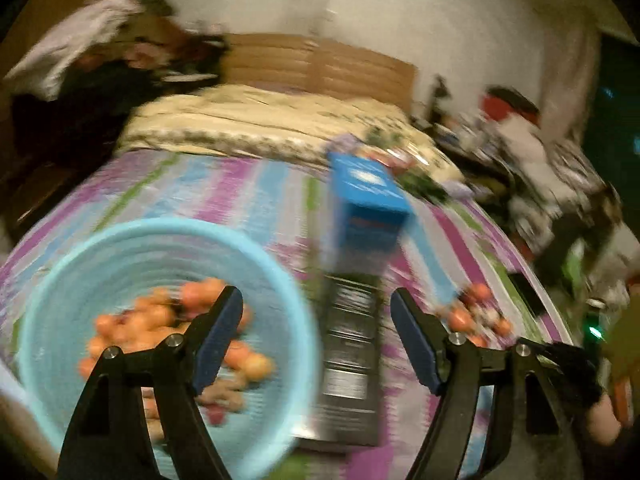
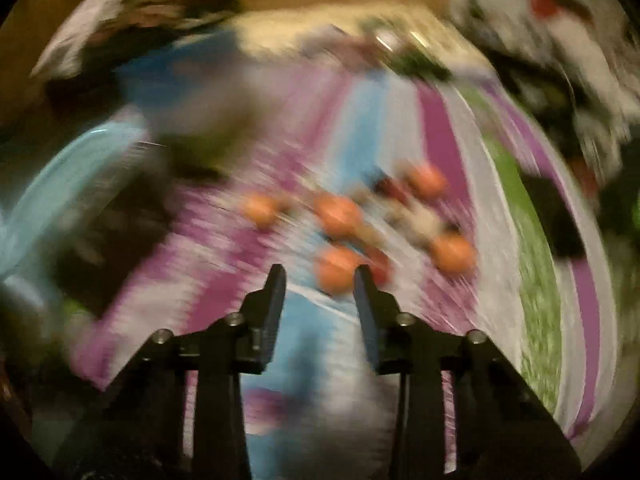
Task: Organize fruits
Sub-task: 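Move both open tools back to the fruit on the bedspread, then grasp a red tomato with the right tool while the left tool grasps an orange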
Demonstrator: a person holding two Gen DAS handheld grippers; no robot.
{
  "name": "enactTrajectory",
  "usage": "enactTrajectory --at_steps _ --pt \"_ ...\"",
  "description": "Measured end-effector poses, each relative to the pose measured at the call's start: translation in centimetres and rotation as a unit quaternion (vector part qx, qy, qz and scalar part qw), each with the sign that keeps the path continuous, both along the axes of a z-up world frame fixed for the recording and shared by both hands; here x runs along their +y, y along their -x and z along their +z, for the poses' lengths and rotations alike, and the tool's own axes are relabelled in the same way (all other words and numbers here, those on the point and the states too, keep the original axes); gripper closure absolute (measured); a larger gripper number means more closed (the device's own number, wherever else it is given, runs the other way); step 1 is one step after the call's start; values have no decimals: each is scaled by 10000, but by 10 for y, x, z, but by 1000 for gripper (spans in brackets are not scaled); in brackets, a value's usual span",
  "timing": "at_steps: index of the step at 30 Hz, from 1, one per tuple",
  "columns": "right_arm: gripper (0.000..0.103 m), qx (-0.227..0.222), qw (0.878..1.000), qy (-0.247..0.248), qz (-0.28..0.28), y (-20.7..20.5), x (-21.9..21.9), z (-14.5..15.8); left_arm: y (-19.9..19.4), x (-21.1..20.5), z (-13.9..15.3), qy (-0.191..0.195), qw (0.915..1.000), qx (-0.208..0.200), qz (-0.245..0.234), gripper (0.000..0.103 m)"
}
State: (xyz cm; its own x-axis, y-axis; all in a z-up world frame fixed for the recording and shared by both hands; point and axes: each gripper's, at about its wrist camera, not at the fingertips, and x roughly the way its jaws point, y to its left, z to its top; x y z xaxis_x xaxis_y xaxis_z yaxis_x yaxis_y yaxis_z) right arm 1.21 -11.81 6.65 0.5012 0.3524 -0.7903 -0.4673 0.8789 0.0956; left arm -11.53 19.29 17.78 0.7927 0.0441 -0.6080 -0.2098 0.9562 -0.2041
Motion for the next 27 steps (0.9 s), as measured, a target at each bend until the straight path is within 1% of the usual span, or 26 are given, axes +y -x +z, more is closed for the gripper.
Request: enactTrajectory --at_steps 2,4,7,10,12,14,16,18,19,21,22,25,27 --pt "71 429 9986 -202 -221 -18 -16 -18 -16 -23 -10 84 9992 217 -339 25" --pt "71 813 9937 -677 -376 -37 -26 -32 -31 -45 -23 166 9970 446 -606 25" --pt "71 1107 9864 -1144 -404 -55 -23 -41 -45 -73 -36 314 9933 682 -882 25" --pt "71 1279 9815 -1371 -397 -69 -21 -48 -55 -94 -47 312 9901 841 -1080 25" --pt "70 1339 9800 -1411 -422 -76 -23 -51 -60 -107 -52 321 9889 893 -1141 25" --pt "71 1418 9799 -1331 -437 -82 -28 -57 -63 -117 -55 349 9879 916 -1201 25" --pt "71 1384 9825 -1205 -328 -83 -34 -57 -68 -123 -56 328 9872 954 -1234 25" --pt "69 1076 9910 -792 31 -71 -29 -52 -71 -126 -57 259 9872 957 -1246 25" --pt "69 944 9935 -551 331 -63 -21 -51 -73 -126 -58 230 9873 964 -1242 25" --pt "69 806 9949 -258 542 -58 -13 -54 -77 -125 -64 247 9868 1059 -1198 25" --pt "69 694 9958 -218 557 -57 -11 -56 -80 -126 -67 273 9864 1112 -1179 25" --pt "69 667 9958 -468 408 -63 -16 -56 -85 -132 -72 293 9853 1151 -1229 25" --pt "69 637 9959 -504 408 -65 -14 -56 -88 -136 -75 272 9846 1176 -1268 25"
